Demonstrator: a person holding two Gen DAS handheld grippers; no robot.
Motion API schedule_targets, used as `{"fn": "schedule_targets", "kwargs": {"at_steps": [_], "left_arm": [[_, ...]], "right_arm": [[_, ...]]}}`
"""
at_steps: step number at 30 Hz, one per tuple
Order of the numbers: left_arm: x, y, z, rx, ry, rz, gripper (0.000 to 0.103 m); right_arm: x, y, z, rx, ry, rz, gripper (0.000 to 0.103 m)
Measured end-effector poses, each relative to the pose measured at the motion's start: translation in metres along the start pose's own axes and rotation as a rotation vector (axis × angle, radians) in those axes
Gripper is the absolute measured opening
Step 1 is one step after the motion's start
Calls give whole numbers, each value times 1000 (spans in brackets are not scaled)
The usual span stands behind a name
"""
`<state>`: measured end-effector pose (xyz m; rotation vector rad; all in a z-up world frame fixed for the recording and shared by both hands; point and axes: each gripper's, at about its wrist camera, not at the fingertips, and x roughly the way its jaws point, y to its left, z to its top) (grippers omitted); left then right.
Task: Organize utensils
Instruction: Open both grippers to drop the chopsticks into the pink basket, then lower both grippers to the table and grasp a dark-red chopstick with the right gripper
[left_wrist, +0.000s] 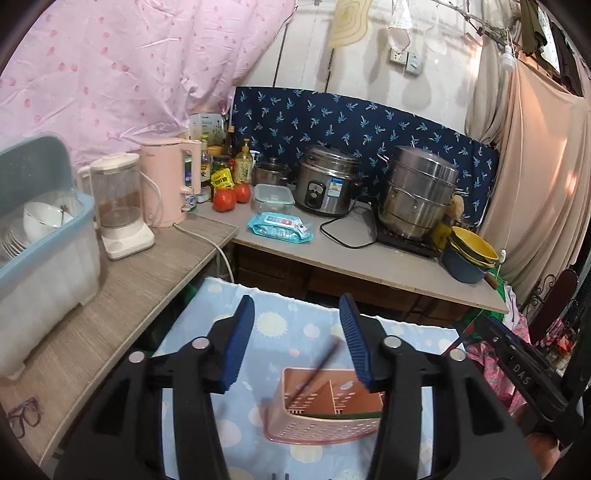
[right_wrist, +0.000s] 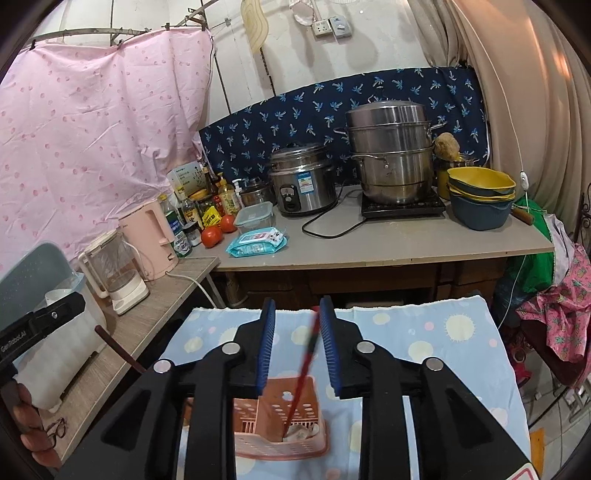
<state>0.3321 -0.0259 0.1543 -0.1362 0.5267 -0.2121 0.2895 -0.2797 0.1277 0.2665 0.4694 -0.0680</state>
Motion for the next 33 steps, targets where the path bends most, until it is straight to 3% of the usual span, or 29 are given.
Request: {"fn": "schedule_targets", "kwargs": {"at_steps": [8,14,26,33], "left_arm": [[-17,7,-9,-24,29,-5,46],[-39,14,-33,-23,58,0,46],[-80,34,-150,-6,228,64,47],[-92,47,-227,-14,370,81,47]], "right_arm": [[-23,4,-10,-17,2,7,26],[-50,5,-38,-24,30,16,26],[-121,6,-168,-77,187,-15,26],[-144,9,-258,-97,360,-7,26]]}}
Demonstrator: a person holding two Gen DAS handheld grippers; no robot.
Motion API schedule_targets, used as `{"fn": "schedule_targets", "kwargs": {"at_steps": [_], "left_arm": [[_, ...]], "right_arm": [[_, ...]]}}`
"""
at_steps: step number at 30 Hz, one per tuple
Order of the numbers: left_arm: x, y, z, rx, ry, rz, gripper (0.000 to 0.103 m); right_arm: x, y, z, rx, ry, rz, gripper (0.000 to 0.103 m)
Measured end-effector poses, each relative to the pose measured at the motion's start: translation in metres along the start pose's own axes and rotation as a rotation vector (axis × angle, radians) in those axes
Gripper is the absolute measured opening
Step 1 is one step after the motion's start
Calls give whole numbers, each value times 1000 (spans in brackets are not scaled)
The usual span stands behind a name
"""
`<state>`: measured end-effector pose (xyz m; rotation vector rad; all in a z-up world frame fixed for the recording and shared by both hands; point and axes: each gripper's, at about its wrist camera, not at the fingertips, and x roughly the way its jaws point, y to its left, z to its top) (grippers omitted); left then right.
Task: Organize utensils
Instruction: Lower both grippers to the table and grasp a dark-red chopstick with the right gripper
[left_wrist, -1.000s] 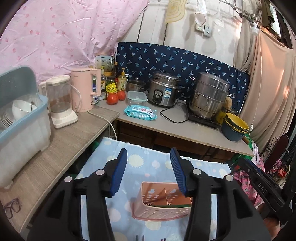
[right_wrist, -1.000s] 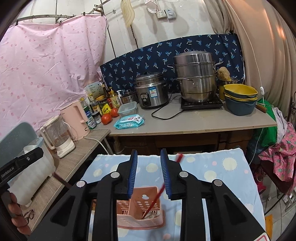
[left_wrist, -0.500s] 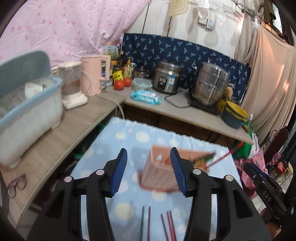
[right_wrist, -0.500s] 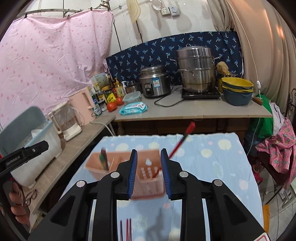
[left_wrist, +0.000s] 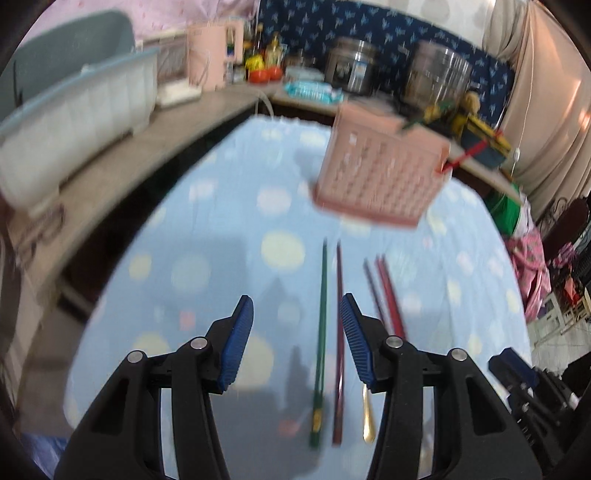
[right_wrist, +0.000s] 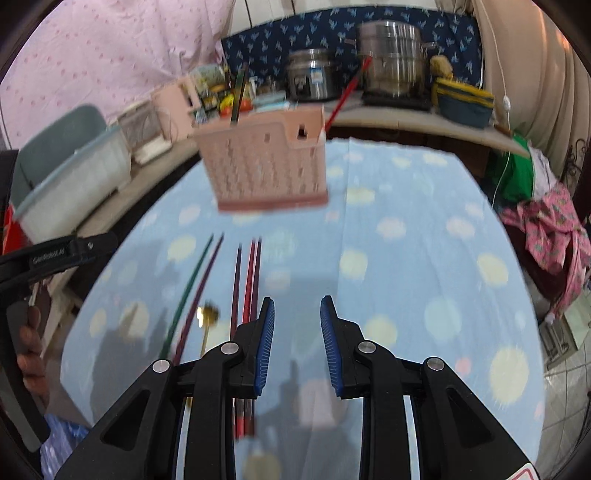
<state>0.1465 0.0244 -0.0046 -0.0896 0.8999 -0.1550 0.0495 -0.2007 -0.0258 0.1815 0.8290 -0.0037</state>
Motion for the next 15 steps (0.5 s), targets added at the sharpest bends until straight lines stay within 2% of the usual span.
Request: {"fn": "schedule_targets", "kwargs": {"at_steps": [6,15], "left_arm": [[11,5,-49,-1,86,8,47],[19,10,-83,-4,135,14,47]], "right_arm": [[18,14,-44,-28,99,25,26],[29,25,-54,-51,130,40,23]]}}
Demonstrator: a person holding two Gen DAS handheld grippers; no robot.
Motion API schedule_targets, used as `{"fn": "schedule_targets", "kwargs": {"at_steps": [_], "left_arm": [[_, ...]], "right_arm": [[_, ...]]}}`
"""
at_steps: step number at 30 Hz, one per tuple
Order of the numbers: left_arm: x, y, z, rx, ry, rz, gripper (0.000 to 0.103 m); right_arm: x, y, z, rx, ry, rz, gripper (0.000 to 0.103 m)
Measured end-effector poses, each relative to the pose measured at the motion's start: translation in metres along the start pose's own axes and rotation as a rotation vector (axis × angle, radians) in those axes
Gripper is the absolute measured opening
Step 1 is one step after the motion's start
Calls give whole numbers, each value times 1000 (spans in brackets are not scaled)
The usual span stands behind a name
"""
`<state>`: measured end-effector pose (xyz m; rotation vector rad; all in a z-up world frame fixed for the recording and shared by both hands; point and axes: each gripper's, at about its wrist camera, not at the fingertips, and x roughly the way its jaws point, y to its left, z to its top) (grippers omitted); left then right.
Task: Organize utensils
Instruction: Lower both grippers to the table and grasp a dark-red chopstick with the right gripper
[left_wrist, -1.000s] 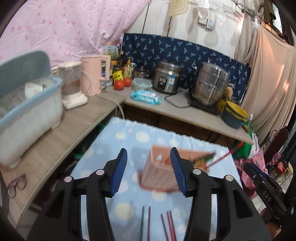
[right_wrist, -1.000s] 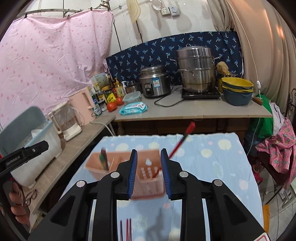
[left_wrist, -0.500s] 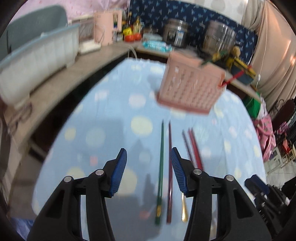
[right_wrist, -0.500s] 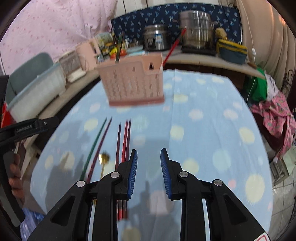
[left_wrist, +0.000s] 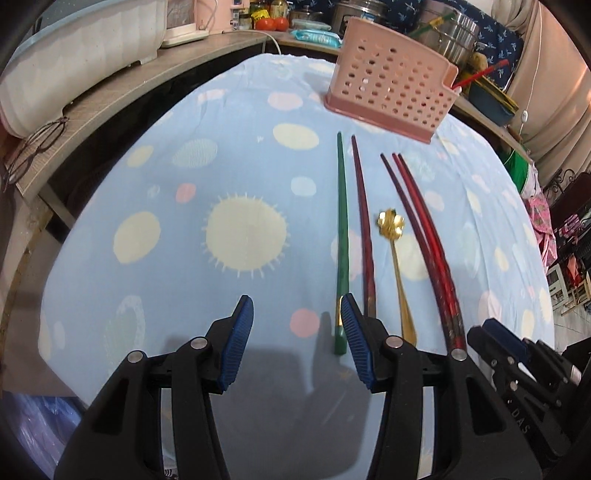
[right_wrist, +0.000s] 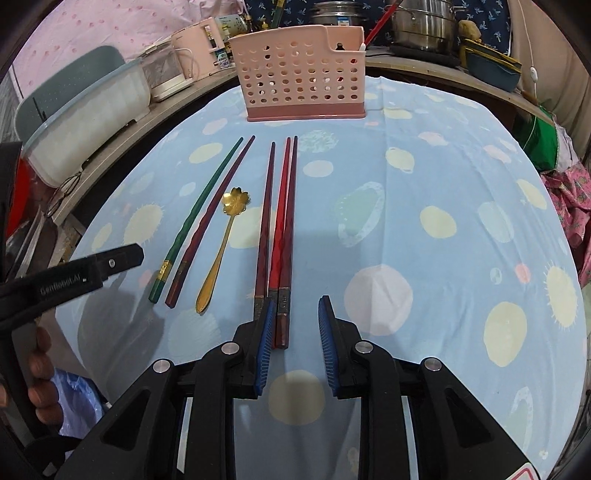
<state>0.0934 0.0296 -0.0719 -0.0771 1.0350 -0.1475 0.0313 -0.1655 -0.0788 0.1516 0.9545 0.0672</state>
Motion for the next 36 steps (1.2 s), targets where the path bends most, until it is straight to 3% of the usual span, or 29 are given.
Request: {"fn": "schedule_targets", "kwargs": {"at_steps": [4,21,25,32,34,36], "left_arm": [[3,-1,-2,5,9,0,47],[14,-14,-9,38,40,-12,47],[15,-16,-9,48,36,-5,47],[16,-17,-10,62,26,-3,46],[16,-17,-11,65,22,-6,42],[17,-17,-10,67,21,-16,31]], "right_arm": [[5,-2,-1,7,14,-1,17],[10,1,0,-5,13,7,16],[15,-2,-1,9,24,5,7],[15,-4,0,17,22,8,7],[16,-6,0,19,23,9,7],[16,-7,1,21,23,8,7]]}}
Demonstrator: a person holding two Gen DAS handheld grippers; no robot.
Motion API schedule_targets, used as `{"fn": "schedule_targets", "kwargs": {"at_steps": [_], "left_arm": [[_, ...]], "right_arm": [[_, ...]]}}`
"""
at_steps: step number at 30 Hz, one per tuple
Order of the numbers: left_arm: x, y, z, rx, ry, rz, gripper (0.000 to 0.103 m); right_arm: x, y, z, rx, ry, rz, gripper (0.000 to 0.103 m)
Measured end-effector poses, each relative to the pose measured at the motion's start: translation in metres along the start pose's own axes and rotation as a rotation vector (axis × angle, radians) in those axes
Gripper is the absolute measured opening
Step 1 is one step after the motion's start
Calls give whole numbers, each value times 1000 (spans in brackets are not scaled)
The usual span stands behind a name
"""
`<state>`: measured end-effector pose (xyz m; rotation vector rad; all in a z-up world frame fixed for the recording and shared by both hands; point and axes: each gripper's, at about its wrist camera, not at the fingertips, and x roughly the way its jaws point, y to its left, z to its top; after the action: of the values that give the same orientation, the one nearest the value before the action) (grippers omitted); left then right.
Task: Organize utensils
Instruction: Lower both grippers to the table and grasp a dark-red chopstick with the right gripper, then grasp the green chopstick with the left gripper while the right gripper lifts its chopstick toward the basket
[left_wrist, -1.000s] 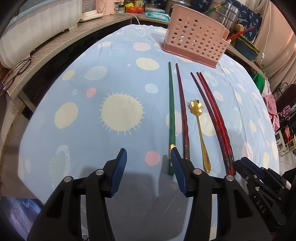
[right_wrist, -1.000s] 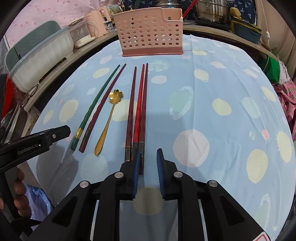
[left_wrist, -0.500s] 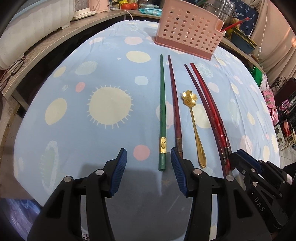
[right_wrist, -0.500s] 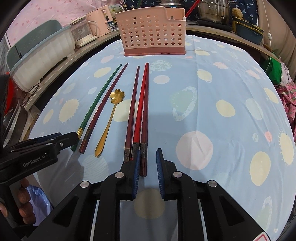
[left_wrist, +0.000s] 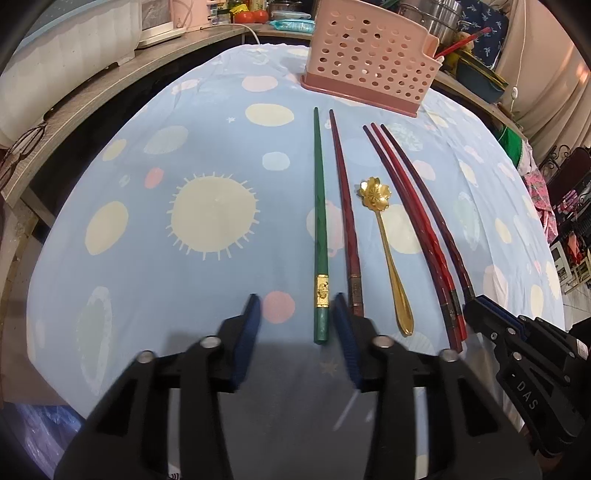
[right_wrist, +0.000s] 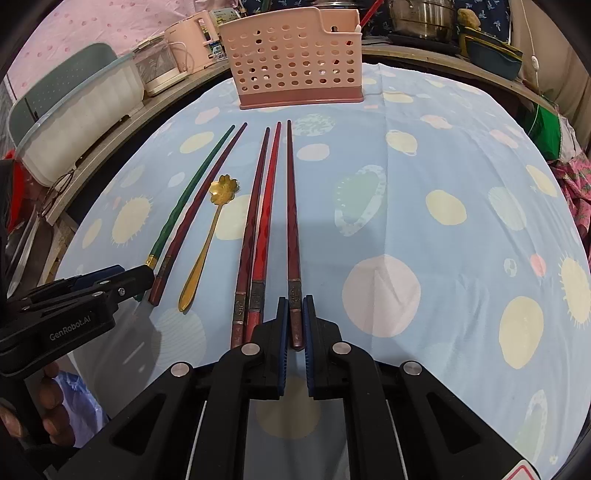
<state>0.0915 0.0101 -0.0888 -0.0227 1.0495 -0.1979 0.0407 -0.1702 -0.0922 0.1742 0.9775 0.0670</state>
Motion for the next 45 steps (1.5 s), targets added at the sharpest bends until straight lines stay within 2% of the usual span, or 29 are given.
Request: {"fn": "schedule_targets", "kwargs": {"at_steps": [2,7,14,20,37,45], "left_arm": [[0,1,0,-4,0,-12,28],[1,-1,-1,-2,5,-48,7],[-5,-4,-1,-5,3,-79,7],[-28,-5,5,-9,-36,-94,7],[-116,1,53,-29,-262,-111,7],[-141,5,83,-44,-352,-110,7]], "right_arm": [[0,-1,0,2,0,-1,7],[-2,-3,-1,9,0,0,7],[-10,-9,-1,25,-8,0,7],[-33,-15,3,45,-56,10,7],[-120,-24,53,97,-285,51,7],[-144,-33,82,143,-361,112,7]]}}
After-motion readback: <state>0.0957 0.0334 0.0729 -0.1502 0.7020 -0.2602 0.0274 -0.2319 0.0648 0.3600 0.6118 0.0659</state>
